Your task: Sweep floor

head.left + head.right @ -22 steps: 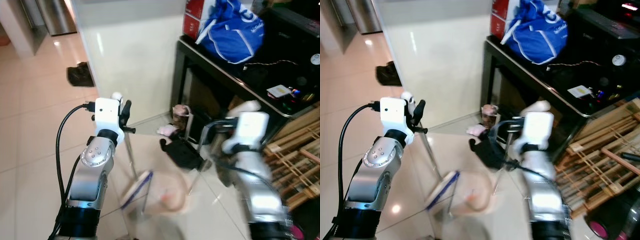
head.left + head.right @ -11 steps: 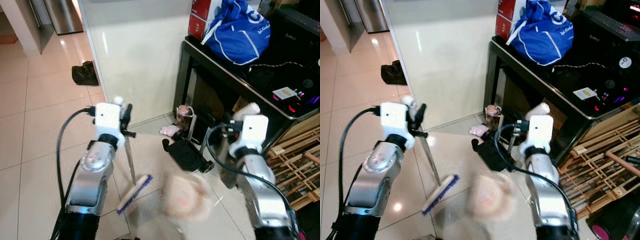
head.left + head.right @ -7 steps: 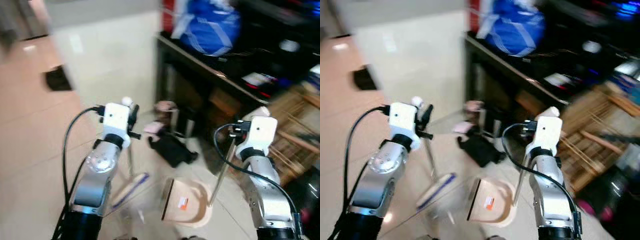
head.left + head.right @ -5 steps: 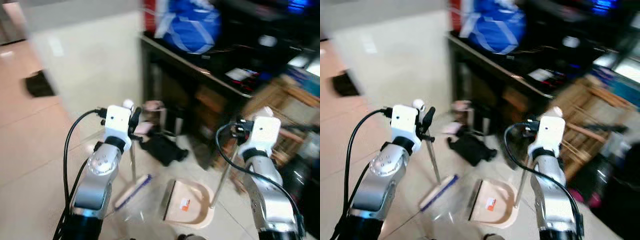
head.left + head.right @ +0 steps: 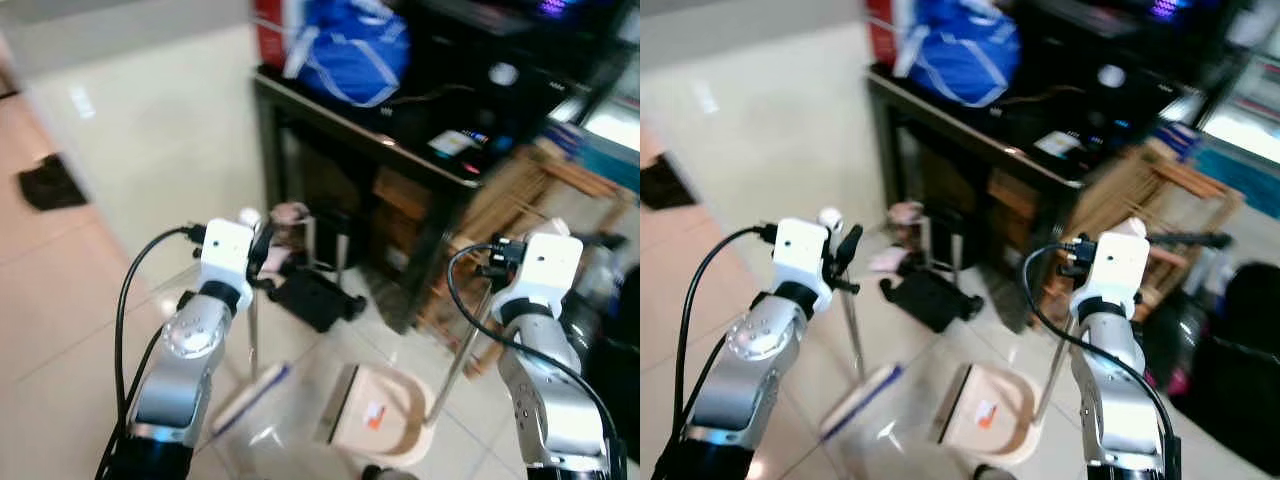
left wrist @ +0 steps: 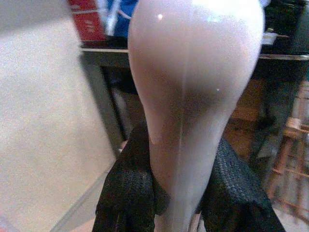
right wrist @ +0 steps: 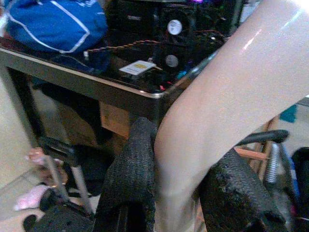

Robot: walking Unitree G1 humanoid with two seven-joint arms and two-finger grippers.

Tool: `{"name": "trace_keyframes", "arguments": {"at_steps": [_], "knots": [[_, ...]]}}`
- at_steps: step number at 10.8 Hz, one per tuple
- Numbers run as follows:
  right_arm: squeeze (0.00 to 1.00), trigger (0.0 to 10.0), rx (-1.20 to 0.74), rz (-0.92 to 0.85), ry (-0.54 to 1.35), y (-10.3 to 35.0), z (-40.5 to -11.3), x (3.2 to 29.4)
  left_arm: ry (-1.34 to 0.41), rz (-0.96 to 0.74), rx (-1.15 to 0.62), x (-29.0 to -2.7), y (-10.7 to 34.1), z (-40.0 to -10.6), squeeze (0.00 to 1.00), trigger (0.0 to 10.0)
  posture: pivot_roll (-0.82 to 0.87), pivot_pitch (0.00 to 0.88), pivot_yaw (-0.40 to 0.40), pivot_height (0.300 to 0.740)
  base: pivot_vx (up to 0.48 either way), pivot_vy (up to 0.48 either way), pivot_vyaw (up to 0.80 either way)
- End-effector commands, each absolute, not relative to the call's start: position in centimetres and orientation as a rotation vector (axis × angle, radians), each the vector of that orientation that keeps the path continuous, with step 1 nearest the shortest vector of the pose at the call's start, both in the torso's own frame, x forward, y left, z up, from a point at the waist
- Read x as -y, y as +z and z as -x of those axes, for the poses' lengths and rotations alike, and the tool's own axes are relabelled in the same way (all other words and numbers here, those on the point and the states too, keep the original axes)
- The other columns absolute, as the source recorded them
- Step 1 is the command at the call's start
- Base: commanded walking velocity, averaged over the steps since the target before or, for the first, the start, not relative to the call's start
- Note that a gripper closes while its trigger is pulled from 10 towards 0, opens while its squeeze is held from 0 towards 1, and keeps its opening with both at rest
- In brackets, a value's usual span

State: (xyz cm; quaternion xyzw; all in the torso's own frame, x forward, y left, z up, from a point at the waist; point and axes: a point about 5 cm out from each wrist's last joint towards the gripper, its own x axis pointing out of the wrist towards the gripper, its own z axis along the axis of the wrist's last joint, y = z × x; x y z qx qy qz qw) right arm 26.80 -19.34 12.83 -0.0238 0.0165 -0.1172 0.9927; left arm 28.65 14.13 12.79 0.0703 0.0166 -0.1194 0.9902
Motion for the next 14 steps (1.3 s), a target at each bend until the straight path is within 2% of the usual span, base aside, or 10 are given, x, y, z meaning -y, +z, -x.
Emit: {"name": "trace_keyframes", "arguments": {"at_steps": [1,3,6,9,14], "knots": [[0.0,10.0,-0.018,0.081,-0.226,13.5,-26.8,19.4,-0.252,-0.123,0.012,-13.8,14.0,-28.6,0.0,10.0,-0.06,0.013,-0.001,0.74,0.0,0.0,-0.8],[0.0,10.0,0.047,0.069,-0.212,14.0,-27.1,18.7,-0.24,-0.095,0.009,-13.8,14.4,-28.3,0.0,10.0,-0.04,0.021,-0.007,0.74,0.0,0.0,-0.8],[0.0,10.0,-0.007,0.018,-0.194,13.6,-26.9,18.5,-0.278,-0.075,-0.014,-13.2,14.6,-28.2,0.0,10.0,-0.04,0.032,0.015,0.74,0.0,0.0,-0.8],[0.0,10.0,-0.048,-0.013,-0.213,12.8,-26.1,18.5,-0.292,-0.126,-0.003,-13.0,14.6,-28.5,0.0,10.0,-0.05,0.05,0.02,0.74,0.0,0.0,-0.8],[0.0,10.0,-0.046,-0.093,-0.242,13.0,-25.8,18.9,-0.287,-0.148,0.003,-13.0,14.7,-28.9,0.0,10.0,-0.05,0.033,0.032,0.74,0.0,0.0,-0.8]]}}
